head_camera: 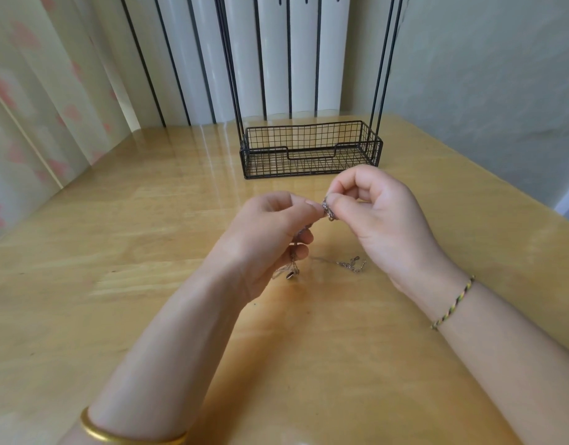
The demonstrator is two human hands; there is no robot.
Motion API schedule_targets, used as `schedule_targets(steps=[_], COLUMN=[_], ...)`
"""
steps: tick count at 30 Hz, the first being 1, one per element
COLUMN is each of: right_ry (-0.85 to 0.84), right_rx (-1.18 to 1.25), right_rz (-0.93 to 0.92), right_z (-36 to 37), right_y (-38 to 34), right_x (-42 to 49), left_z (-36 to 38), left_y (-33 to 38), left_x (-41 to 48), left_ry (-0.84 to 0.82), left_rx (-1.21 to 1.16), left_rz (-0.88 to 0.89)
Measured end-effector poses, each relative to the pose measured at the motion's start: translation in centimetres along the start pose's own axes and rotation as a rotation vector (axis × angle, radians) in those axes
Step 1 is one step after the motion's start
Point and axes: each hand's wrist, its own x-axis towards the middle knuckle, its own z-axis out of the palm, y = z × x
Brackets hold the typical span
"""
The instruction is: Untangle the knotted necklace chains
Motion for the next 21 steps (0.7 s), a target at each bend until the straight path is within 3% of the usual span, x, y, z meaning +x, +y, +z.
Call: schedule_targets(steps=[12,21], right_ry=[-0.028,-0.065], right_rx=[-0.055,0.041], right_rz=[0.042,0.244], right_z=[0.01,-0.39], right_y=[-0.47,-0.81], right_x=[-0.18,-0.12], left_z=[0.31,0.23], left_y=[0.04,0.07], left_x=[-0.12,-0.1], left_ry=[0.051,0.045], left_rx=[-0.033,-0.069], left_rz=[0.02,0.032])
